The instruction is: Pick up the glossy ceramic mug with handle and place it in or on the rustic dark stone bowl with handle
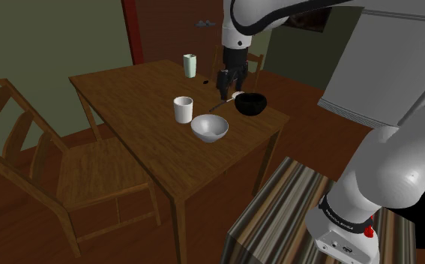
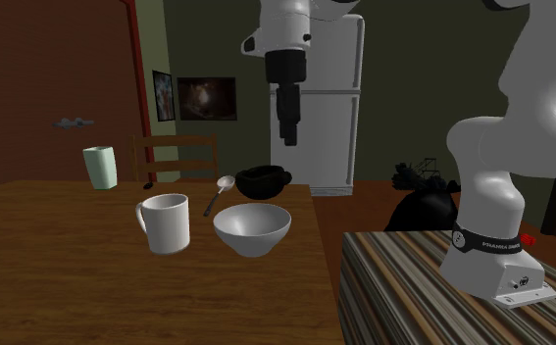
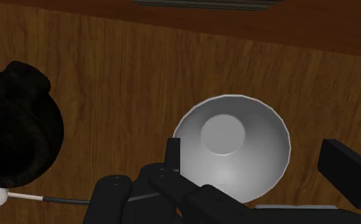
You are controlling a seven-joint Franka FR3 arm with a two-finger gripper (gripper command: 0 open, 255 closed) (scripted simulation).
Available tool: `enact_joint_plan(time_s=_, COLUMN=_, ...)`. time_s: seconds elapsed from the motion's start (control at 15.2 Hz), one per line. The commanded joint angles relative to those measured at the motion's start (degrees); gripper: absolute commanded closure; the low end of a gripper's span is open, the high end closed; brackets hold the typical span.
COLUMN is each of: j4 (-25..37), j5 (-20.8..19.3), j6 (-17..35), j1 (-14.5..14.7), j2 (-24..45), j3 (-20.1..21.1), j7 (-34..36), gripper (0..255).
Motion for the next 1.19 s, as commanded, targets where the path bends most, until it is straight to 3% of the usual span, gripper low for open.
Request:
enact_joint_plan(time_s=0.0, j4=3.24, j5=-0.1, j6=1.81, j1=0.24, j2=4.95, j3=0.49, j7=0.84, gripper=0)
enact_joint_plan(time_s=0.59, j4=19.97, j5=-1.37, j6=5.37, j1=1.03, j2=24.94, j3=1.35, j7=3.13, gripper=0)
enact_joint_plan(time_s=1.12, j4=41.92, j5=-2.62, j6=3.04, j1=2.16, j2=44.31, j3=1.41, j7=4.52, gripper=0)
